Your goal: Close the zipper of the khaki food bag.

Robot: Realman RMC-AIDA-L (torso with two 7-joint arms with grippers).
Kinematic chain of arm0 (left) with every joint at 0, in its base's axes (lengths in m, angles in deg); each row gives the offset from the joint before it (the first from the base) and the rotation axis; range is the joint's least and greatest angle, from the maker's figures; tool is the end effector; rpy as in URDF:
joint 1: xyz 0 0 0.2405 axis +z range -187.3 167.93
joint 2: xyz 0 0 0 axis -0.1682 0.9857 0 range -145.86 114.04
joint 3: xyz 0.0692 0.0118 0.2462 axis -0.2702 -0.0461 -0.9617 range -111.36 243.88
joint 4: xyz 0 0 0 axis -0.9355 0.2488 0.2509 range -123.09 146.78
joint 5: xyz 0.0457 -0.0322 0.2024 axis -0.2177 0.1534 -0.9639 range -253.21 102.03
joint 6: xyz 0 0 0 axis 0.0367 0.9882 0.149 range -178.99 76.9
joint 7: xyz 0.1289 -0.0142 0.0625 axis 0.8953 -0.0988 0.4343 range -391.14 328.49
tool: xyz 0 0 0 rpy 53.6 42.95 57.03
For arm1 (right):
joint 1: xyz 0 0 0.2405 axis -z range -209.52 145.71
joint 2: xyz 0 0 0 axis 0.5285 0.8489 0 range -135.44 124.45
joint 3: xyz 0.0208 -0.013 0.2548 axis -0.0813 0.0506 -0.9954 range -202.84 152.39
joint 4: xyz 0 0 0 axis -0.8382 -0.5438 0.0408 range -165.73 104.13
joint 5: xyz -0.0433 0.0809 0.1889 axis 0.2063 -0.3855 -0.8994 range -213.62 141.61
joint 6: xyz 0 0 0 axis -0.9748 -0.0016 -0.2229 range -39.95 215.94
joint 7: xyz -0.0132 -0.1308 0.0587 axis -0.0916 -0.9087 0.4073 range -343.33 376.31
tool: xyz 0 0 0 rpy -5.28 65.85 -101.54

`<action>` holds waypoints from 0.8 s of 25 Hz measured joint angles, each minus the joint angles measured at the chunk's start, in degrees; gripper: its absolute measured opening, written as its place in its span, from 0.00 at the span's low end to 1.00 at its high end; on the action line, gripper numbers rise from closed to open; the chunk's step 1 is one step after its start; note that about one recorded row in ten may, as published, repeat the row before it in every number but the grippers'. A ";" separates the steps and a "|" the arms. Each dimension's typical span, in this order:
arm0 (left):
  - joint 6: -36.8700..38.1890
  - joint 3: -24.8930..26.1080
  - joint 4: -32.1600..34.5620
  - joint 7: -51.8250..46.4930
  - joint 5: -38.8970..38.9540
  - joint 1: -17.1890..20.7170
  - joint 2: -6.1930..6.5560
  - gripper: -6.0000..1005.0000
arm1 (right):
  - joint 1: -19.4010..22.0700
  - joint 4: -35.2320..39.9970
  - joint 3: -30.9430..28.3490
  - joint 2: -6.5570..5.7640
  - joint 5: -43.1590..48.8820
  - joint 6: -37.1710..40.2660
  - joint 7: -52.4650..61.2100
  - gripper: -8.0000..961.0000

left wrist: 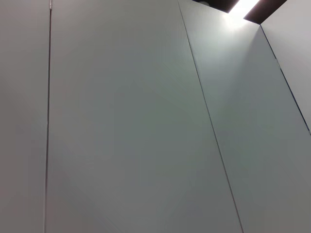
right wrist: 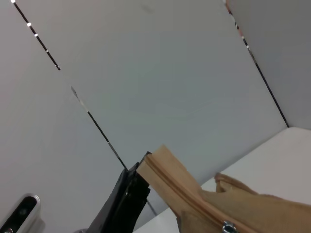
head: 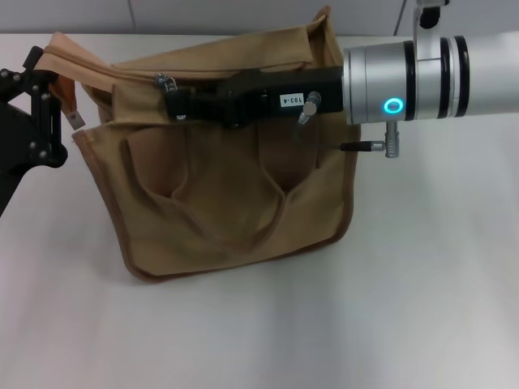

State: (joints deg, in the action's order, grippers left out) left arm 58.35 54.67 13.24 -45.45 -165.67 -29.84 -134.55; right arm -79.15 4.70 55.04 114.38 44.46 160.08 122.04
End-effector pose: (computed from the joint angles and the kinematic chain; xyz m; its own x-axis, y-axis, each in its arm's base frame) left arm -0.2878 0.2481 0.0194 0.5381 -0.4857 0.6888 0.4971 -0.4771 -0.7248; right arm 0.0923 0.3745 -0.0747 0.6945 -0.5107 -0.5068 -0.4752 -0.8545 0.2098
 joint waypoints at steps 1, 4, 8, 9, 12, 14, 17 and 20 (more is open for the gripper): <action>-0.02 0.02 0.08 -0.04 0.00 -0.01 0.00 0.02 | 0.30 0.04 0.03 0.00 -0.36 -0.10 -0.71 0.01; -0.07 0.11 0.22 -0.05 0.00 -0.02 0.00 0.02 | 1.22 0.47 0.02 0.00 -0.90 -0.43 -2.23 0.01; -0.16 0.16 0.19 -0.05 0.01 -0.04 0.00 0.02 | 2.02 0.85 0.18 0.00 -1.86 -0.50 -4.21 0.01; -0.33 0.17 0.23 -0.05 0.02 -0.05 0.00 0.02 | 2.22 0.87 0.21 0.00 -2.01 -0.51 -5.23 0.01; -0.40 0.17 0.26 -0.05 0.02 -0.05 -0.01 0.02 | 2.33 0.88 0.22 0.00 -2.07 -0.49 -6.27 0.01; -0.42 0.17 0.25 -0.05 0.01 -0.06 -0.01 0.02 | 2.39 0.94 0.24 0.00 -2.57 -0.33 -8.57 0.01; -0.24 0.15 0.10 -0.28 -0.04 -0.03 0.02 0.02 | 2.41 1.43 0.25 -0.01 -2.80 0.02 -10.78 0.01; -0.10 0.02 0.25 -1.06 -0.11 -0.02 0.02 0.02 | 2.26 1.86 0.37 -0.06 -2.62 0.44 -12.17 0.01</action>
State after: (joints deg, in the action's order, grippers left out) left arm 58.25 54.69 13.50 -46.52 -165.78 -29.87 -134.53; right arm -76.89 6.57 55.41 114.32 41.84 160.52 109.87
